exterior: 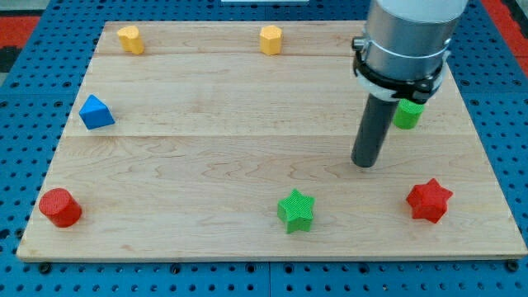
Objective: Slide red star from bottom right to bottom center
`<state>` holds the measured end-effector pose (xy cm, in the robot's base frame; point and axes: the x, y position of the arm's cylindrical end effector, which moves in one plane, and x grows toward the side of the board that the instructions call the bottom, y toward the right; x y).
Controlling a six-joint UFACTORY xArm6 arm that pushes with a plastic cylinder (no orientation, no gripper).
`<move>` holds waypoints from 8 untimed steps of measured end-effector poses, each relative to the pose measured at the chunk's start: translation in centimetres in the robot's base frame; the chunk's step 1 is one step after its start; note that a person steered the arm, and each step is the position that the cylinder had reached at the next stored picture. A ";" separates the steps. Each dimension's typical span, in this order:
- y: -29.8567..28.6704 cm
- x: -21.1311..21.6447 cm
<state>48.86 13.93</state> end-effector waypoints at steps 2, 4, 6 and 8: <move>9.4 1.3; 5.6 7.9; 11.9 9.6; 4.5 10.2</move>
<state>59.11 18.43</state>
